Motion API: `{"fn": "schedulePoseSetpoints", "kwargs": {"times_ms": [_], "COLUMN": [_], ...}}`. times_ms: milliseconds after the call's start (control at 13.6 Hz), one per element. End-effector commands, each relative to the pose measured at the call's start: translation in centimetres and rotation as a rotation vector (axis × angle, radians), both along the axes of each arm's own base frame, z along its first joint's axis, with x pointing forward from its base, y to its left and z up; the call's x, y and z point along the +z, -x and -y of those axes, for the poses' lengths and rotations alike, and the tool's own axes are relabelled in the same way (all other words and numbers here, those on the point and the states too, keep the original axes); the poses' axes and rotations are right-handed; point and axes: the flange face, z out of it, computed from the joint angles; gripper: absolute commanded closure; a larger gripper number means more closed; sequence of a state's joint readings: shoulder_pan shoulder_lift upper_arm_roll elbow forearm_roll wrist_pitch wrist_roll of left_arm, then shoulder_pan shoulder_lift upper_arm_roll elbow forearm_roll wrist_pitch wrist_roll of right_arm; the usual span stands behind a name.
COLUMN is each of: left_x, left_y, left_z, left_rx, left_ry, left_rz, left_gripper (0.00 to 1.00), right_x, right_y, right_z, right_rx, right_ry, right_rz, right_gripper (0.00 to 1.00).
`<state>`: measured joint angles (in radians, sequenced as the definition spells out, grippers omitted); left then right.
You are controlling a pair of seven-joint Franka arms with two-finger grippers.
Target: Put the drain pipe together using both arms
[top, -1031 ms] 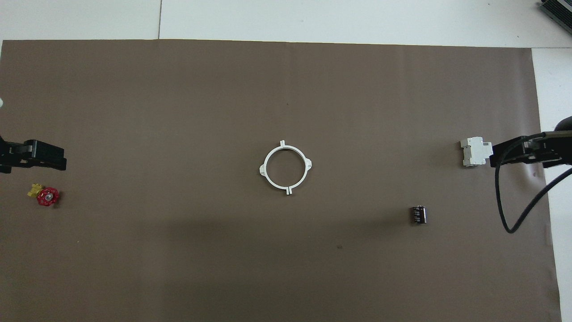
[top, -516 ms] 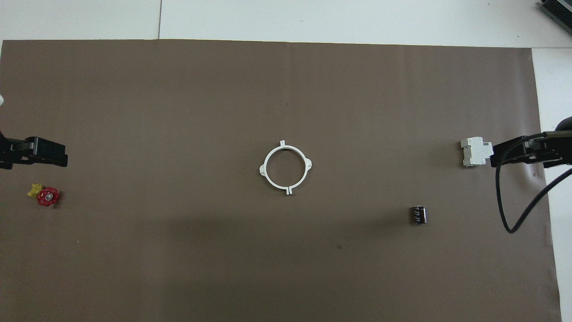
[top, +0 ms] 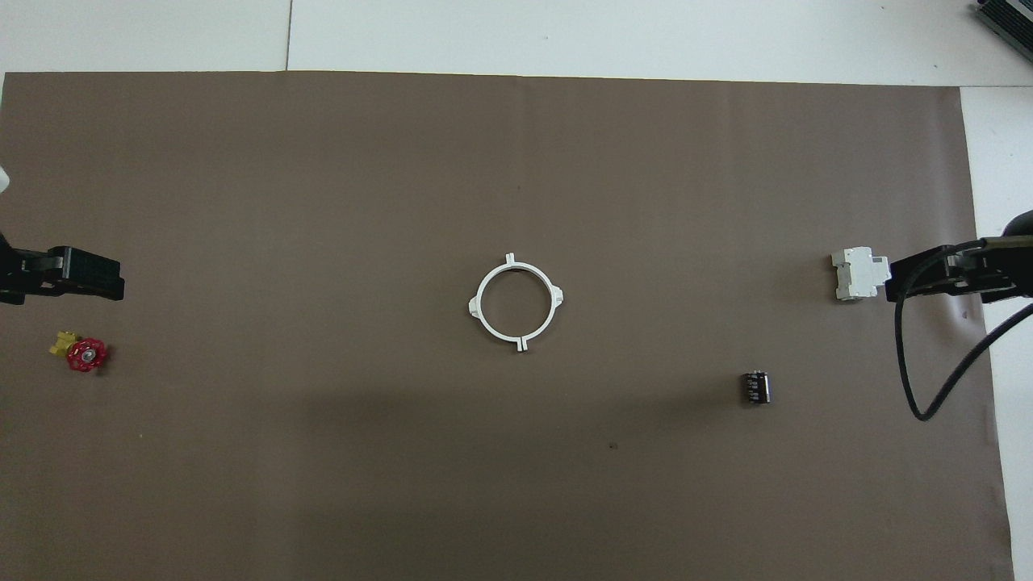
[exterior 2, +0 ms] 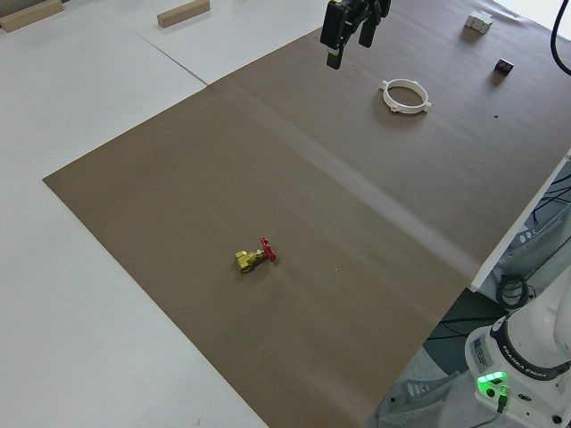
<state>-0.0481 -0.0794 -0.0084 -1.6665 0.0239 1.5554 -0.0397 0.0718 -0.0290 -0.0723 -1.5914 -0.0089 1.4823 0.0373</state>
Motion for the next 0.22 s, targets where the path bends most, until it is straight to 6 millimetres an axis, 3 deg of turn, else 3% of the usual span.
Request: {"fn": "schedulePoseSetpoints", "kwargs": {"times_ms": [0,147], "left_x": [0.47,0.47], "left_y": [-0.07,-0.07], "left_z": [0.23,0.23], "left_rx": [-0.014,-0.014], "left_ry": [-0.006,-0.006], "left_rz": [0.015,0.015], "left_gripper": [0.0,0.0], "right_x": [0.36,0.28], "right_y": [0.39,0.35], "right_z": [0.35,0.34], "right_rx": [0.015,0.015], "right_ry": [-0.021,-0.021], "right_rz": [-0.009,-0.01], "right_gripper": [0.0,0.0]}}
